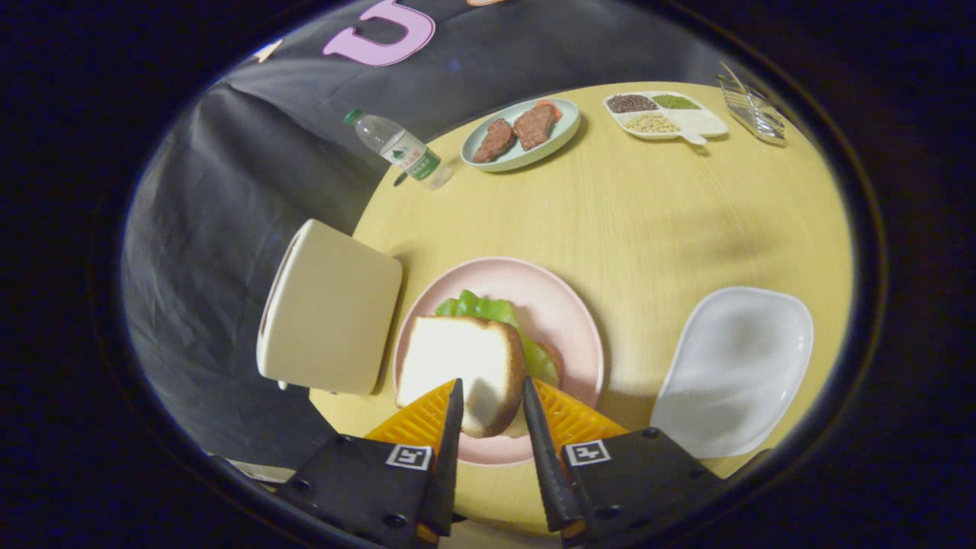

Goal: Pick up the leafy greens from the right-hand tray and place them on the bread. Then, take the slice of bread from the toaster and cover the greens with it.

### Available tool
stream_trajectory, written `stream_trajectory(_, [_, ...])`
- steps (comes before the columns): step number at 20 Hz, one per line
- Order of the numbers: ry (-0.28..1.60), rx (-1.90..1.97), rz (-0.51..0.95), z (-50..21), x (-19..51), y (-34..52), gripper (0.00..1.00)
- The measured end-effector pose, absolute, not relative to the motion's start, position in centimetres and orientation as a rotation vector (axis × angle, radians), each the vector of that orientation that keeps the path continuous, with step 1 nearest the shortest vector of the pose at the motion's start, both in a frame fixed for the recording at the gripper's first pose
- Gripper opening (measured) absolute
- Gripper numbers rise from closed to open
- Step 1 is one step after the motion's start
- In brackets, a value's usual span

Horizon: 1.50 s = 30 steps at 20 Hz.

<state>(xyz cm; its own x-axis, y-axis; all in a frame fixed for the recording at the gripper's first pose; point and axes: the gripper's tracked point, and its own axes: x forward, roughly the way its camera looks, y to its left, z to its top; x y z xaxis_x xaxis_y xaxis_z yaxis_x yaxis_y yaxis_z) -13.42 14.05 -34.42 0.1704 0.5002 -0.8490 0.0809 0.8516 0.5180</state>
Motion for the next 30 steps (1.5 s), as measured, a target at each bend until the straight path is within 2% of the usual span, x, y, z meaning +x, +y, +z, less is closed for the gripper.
stream_trajectory(6, [1.283, 0.499, 0.330, -32.4, -12.4, 12.6, 0.95])
stream_trajectory(7, [1.250, 0.479, 0.339, -31.8, -12.0, 12.2, 0.99])
stream_trajectory(13, [0.991, 0.318, 0.320, -27.0, -8.9, 8.7, 1.00])
stream_trajectory(23, [0.595, 0.118, 0.120, -18.2, -5.5, 0.7, 1.00])
stream_trajectory(30, [0.448, 0.057, 0.015, -14.5, -5.0, -2.3, 1.00])
